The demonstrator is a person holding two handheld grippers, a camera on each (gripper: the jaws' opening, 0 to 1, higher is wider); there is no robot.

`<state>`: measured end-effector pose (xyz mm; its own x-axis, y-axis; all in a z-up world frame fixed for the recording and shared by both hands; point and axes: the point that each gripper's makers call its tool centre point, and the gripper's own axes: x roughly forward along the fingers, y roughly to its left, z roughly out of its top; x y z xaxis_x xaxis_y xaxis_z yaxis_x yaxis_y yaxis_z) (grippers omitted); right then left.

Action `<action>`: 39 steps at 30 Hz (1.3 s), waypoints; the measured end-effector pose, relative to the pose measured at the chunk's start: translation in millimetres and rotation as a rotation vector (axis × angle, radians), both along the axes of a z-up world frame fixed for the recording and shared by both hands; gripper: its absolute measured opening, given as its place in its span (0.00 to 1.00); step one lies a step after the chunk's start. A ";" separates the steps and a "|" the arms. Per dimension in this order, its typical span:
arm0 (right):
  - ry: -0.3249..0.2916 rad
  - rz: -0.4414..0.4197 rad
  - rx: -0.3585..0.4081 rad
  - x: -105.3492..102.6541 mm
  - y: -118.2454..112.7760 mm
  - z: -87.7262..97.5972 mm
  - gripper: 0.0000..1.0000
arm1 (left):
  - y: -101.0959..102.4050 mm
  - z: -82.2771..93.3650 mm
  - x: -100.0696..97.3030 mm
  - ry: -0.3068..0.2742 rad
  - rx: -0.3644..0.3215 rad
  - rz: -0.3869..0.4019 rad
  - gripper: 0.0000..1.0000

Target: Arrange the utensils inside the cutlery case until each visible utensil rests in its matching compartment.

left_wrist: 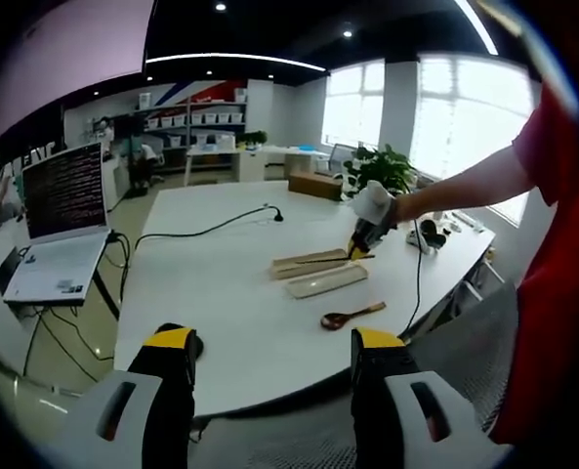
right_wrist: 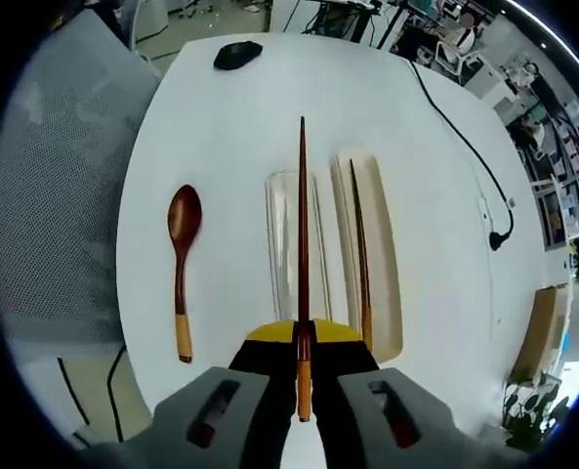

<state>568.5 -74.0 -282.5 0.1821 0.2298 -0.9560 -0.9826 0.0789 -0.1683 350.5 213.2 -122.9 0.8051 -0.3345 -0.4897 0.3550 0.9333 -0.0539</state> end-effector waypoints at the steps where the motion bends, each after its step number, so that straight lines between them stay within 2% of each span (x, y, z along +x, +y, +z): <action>1: -0.001 -0.004 0.003 3.5 0.6 0.6 0.00 | 0.4 -0.8 -0.5 0.002 0.001 0.001 0.66; 13: 0.020 -0.049 0.006 30.7 0.8 -1.1 0.00 | 5.1 -4.7 2.7 0.017 -0.005 0.016 0.66; 30: 0.009 -0.031 -0.008 61.9 7.5 -9.8 0.00 | 7.1 -12.8 1.4 0.044 -0.009 0.037 0.66; 39: 0.029 -0.058 -0.001 72.2 13.4 -23.1 0.00 | 8.4 -13.8 6.8 0.054 -0.008 0.038 0.66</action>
<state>640.7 -60.6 -305.6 0.1670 0.2184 -0.9615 -0.9808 0.1361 -0.1395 357.3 221.6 -136.7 0.7898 -0.3085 -0.5301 0.3158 0.9455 -0.0798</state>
